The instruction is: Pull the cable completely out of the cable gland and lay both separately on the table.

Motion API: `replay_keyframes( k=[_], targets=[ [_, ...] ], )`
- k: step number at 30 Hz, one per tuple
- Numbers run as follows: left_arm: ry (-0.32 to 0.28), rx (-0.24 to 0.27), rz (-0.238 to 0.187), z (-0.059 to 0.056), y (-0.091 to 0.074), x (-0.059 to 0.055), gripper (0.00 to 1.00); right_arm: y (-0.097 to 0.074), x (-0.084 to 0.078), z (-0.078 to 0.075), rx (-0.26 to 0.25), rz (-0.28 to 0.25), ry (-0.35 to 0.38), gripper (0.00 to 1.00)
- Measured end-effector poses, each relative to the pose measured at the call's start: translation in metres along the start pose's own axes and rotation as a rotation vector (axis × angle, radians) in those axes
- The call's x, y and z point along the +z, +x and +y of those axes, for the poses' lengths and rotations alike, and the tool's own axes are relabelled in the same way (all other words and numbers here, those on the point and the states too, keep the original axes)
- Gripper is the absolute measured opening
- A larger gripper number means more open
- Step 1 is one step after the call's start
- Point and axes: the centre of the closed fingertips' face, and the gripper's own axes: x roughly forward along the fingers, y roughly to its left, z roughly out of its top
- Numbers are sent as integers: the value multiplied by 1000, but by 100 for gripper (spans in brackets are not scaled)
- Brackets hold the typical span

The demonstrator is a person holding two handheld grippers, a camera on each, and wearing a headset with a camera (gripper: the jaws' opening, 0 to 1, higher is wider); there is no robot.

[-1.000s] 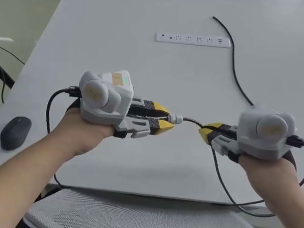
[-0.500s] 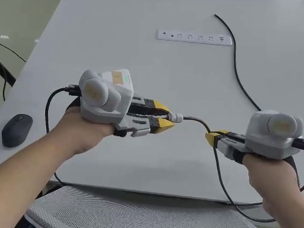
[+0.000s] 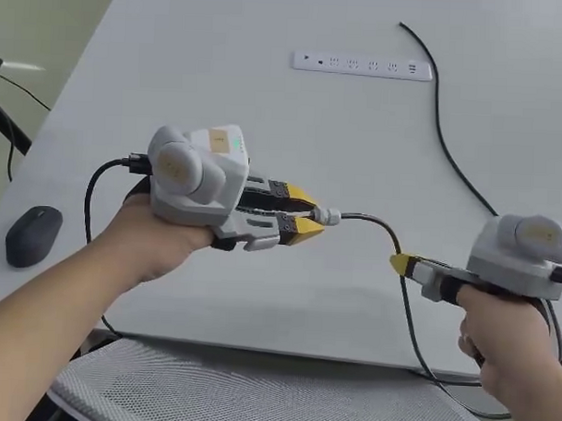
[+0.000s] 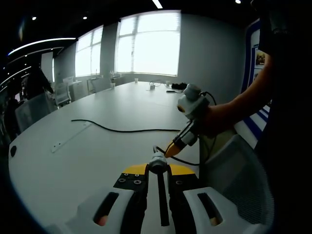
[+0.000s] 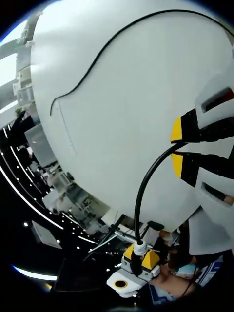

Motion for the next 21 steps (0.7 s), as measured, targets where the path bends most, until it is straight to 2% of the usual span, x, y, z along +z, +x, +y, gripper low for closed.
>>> replay_keyframes(
  k=[16, 21],
  targets=[
    [-1, 10, 0, 4, -2, 1, 15, 1, 1, 2, 18, 1, -67, 2],
    [-5, 18, -4, 8, -2, 2, 15, 2, 1, 3, 12, 14, -128, 3]
  ],
)
